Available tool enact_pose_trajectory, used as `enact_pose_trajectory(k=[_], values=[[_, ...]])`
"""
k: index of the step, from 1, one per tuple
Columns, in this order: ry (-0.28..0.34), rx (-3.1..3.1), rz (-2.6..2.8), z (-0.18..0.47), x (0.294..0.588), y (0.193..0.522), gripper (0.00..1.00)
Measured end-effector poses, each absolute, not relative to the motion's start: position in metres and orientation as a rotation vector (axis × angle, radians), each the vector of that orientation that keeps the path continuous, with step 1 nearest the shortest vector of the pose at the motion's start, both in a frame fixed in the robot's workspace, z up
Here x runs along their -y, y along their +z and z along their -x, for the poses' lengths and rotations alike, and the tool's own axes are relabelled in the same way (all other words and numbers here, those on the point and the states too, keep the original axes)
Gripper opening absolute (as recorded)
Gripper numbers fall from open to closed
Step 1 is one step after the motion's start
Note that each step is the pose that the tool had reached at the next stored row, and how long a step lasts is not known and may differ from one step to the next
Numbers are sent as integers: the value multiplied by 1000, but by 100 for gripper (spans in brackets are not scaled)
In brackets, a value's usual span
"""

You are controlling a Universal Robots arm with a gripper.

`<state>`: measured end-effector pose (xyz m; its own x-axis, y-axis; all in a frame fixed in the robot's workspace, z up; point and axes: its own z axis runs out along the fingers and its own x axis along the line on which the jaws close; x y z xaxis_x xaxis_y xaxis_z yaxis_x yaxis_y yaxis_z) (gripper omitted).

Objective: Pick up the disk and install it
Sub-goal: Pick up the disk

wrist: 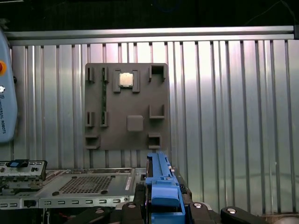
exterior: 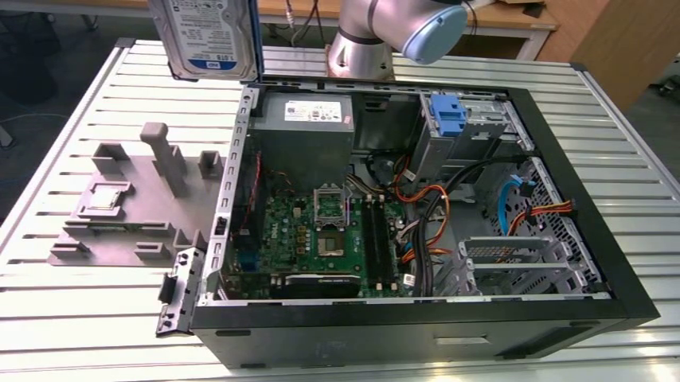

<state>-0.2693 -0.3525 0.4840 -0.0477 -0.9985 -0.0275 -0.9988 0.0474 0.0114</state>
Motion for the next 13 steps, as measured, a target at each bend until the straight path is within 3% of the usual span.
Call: enact_pose_trajectory(k=[13], values=[[43,-2265,2160,259,352,484,37]])
